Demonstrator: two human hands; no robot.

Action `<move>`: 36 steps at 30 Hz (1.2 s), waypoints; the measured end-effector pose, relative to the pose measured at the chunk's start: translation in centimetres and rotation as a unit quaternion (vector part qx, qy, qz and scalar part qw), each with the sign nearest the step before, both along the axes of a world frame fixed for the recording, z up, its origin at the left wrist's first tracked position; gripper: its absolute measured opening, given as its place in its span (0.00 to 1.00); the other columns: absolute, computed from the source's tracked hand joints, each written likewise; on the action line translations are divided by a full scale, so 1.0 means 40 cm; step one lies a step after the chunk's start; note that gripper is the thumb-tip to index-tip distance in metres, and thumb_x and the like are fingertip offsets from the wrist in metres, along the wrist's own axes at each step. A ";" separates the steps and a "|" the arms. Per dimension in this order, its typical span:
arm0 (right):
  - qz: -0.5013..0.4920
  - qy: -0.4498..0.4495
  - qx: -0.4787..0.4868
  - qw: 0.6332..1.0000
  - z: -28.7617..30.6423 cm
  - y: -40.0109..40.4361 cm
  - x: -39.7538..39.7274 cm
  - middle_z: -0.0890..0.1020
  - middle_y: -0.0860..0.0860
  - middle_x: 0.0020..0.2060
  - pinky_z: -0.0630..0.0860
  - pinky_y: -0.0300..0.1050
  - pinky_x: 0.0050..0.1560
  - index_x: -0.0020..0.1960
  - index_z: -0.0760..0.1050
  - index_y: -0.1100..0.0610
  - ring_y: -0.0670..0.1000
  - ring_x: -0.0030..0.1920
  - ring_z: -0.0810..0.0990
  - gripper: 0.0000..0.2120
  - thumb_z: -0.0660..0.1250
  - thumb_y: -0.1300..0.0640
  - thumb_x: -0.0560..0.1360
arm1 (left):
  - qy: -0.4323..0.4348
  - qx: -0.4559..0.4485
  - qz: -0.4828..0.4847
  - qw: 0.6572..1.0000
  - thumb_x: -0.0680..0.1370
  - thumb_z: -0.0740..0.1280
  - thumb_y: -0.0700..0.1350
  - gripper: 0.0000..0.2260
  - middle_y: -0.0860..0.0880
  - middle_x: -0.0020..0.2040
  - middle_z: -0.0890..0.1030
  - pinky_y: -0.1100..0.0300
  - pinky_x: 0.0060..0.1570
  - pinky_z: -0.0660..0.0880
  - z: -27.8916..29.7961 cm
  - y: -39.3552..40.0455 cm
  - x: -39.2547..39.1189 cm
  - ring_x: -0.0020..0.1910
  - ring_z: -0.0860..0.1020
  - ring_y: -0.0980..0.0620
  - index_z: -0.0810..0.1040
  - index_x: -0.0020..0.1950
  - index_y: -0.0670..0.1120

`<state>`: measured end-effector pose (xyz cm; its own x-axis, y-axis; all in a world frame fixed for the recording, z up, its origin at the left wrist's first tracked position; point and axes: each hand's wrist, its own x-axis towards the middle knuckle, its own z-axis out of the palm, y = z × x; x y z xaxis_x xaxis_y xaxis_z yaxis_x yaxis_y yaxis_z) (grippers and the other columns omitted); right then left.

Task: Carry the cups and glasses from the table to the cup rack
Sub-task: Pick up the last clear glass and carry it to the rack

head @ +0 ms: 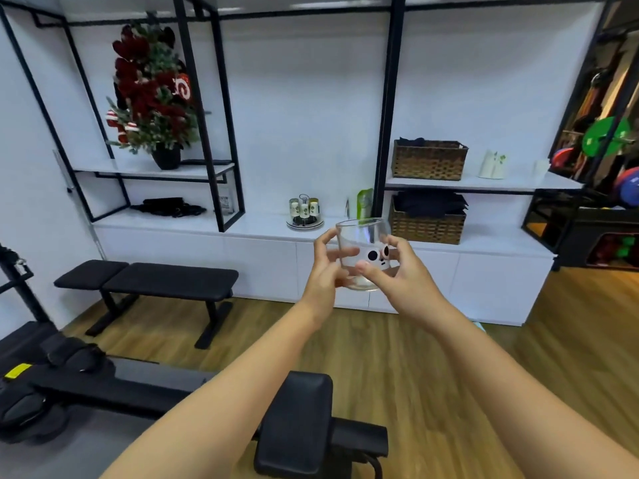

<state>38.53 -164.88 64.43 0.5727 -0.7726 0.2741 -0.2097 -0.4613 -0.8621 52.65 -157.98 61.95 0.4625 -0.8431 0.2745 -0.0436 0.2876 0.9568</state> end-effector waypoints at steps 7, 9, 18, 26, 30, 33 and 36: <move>0.005 -0.024 -0.026 0.999 -0.036 -0.357 -0.023 0.74 0.48 0.62 0.77 0.48 0.57 0.74 0.62 0.49 0.52 0.54 0.80 0.37 0.74 0.40 0.72 | 0.068 0.027 0.026 0.997 0.74 0.73 0.56 0.28 0.46 0.53 0.81 0.53 0.46 0.80 0.008 -0.378 -0.058 0.52 0.82 0.47 0.66 0.69 0.51; 0.015 -0.026 -0.029 0.999 -0.047 -0.454 -0.032 0.72 0.48 0.65 0.75 0.49 0.62 0.76 0.61 0.50 0.51 0.60 0.77 0.39 0.73 0.39 0.72 | 0.080 0.043 0.039 0.995 0.78 0.72 0.51 0.22 0.46 0.54 0.80 0.57 0.38 0.79 0.010 -0.484 -0.071 0.54 0.81 0.46 0.67 0.69 0.50; 0.091 -0.037 -0.034 0.995 -0.093 -0.854 -0.031 0.64 0.43 0.71 0.75 0.48 0.66 0.77 0.54 0.45 0.40 0.68 0.70 0.44 0.77 0.44 0.70 | 0.138 0.051 0.116 0.982 0.77 0.60 0.68 0.24 0.42 0.58 0.82 0.48 0.55 0.77 -0.018 -0.875 -0.097 0.51 0.81 0.46 0.73 0.63 0.53; 0.106 -0.057 -0.047 0.992 -0.156 -1.200 0.131 0.66 0.45 0.71 0.75 0.51 0.65 0.71 0.55 0.40 0.46 0.70 0.70 0.40 0.77 0.46 0.69 | 0.159 0.035 0.162 0.973 0.68 0.57 0.73 0.32 0.42 0.56 0.84 0.46 0.52 0.74 -0.062 -1.215 0.035 0.46 0.79 0.45 0.68 0.58 0.49; 0.136 -0.068 -0.017 0.988 -0.166 -1.399 0.284 0.69 0.45 0.69 0.76 0.50 0.64 0.68 0.53 0.35 0.43 0.70 0.70 0.41 0.76 0.42 0.65 | 0.143 0.031 0.165 0.975 0.71 0.56 0.73 0.31 0.38 0.57 0.83 0.50 0.44 0.79 -0.076 -1.399 0.176 0.39 0.82 0.47 0.69 0.60 0.49; 0.147 -0.065 -0.011 0.987 -0.155 -1.541 0.421 0.68 0.44 0.68 0.76 0.49 0.64 0.70 0.55 0.39 0.42 0.68 0.71 0.41 0.78 0.49 0.68 | 0.114 0.049 0.197 0.972 0.75 0.53 0.70 0.29 0.41 0.52 0.84 0.55 0.40 0.81 -0.070 -1.522 0.298 0.40 0.85 0.48 0.71 0.64 0.50; 0.155 -0.075 -0.015 0.985 -0.144 -1.662 0.554 0.69 0.45 0.68 0.74 0.33 0.61 0.70 0.56 0.43 0.34 0.63 0.72 0.40 0.79 0.51 0.69 | 0.060 0.078 0.247 0.964 0.75 0.53 0.70 0.29 0.43 0.46 0.82 0.60 0.40 0.77 -0.057 -1.626 0.426 0.43 0.82 0.48 0.76 0.58 0.49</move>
